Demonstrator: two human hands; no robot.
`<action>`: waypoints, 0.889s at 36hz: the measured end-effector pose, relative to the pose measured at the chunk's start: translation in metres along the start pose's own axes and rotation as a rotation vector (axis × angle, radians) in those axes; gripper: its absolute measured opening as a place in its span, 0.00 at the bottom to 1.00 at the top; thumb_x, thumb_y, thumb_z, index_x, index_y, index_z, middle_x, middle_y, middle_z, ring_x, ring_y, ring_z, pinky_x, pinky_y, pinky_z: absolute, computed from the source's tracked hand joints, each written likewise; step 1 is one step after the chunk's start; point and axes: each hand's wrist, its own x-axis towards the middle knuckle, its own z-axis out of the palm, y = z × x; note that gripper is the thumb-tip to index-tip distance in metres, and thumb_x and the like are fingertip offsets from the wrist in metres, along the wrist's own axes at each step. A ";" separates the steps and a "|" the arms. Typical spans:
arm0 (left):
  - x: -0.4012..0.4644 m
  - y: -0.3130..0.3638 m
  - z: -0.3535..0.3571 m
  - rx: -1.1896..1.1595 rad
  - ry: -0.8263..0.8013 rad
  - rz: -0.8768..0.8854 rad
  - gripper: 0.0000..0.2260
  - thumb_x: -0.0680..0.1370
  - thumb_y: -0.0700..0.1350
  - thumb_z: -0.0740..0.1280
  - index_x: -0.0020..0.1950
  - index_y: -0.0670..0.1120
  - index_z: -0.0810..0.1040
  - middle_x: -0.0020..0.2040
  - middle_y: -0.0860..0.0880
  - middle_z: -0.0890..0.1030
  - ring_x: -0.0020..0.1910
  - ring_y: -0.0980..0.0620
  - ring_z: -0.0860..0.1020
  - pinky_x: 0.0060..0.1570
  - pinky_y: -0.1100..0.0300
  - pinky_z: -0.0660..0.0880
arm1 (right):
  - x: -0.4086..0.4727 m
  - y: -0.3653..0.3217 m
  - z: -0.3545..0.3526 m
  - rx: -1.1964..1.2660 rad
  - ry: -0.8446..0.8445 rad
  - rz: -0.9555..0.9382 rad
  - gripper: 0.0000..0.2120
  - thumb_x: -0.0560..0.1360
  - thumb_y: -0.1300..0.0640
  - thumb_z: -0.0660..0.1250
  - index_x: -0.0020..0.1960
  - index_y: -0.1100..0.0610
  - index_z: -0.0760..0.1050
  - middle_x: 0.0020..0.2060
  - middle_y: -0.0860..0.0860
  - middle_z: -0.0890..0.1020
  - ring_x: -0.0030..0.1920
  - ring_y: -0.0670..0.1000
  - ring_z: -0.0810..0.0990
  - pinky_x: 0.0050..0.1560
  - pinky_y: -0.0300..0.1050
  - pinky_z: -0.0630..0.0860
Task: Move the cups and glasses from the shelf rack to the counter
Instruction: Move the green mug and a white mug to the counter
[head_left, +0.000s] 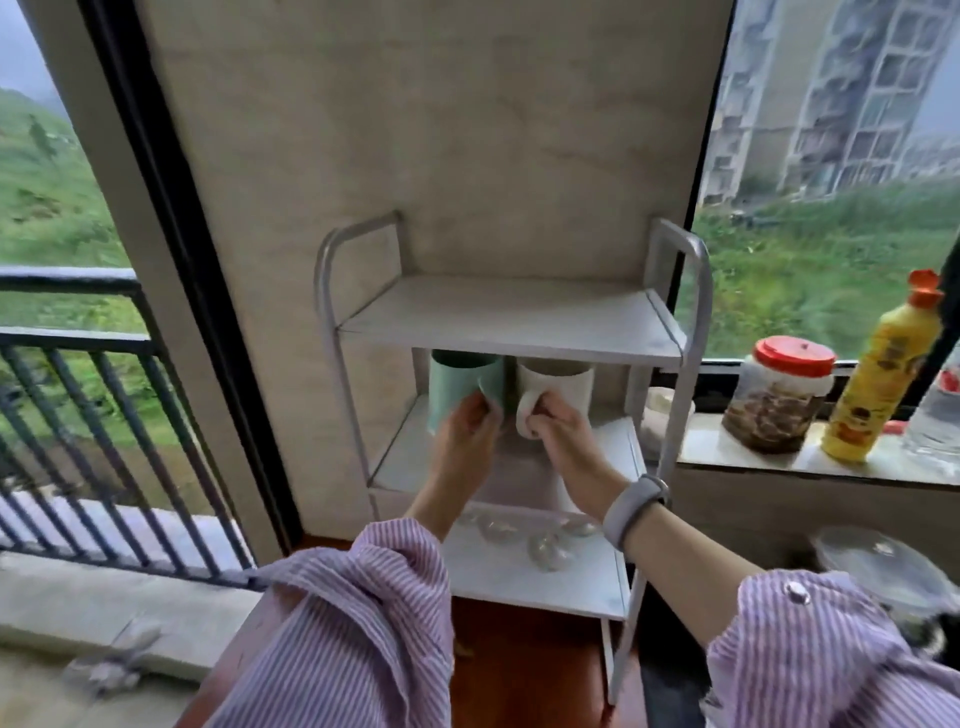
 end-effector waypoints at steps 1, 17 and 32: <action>0.002 -0.002 0.001 -0.020 -0.006 -0.010 0.08 0.78 0.39 0.59 0.41 0.42 0.74 0.36 0.50 0.75 0.33 0.59 0.73 0.35 0.68 0.70 | 0.001 0.001 0.000 0.000 0.005 0.005 0.10 0.72 0.67 0.58 0.37 0.54 0.69 0.32 0.50 0.70 0.35 0.47 0.67 0.38 0.41 0.64; -0.032 -0.003 -0.028 0.057 0.058 -0.031 0.14 0.79 0.49 0.57 0.35 0.48 0.67 0.29 0.51 0.69 0.28 0.55 0.67 0.31 0.57 0.65 | -0.028 0.009 -0.019 0.221 0.108 0.224 0.13 0.77 0.51 0.59 0.35 0.55 0.70 0.26 0.48 0.68 0.27 0.48 0.65 0.25 0.38 0.64; -0.122 0.015 -0.032 -0.014 0.334 0.077 0.09 0.80 0.51 0.55 0.40 0.55 0.69 0.35 0.52 0.72 0.32 0.55 0.70 0.32 0.58 0.69 | -0.122 0.010 -0.032 0.107 0.048 0.047 0.22 0.78 0.53 0.57 0.26 0.52 0.64 0.15 0.44 0.66 0.19 0.44 0.62 0.29 0.44 0.63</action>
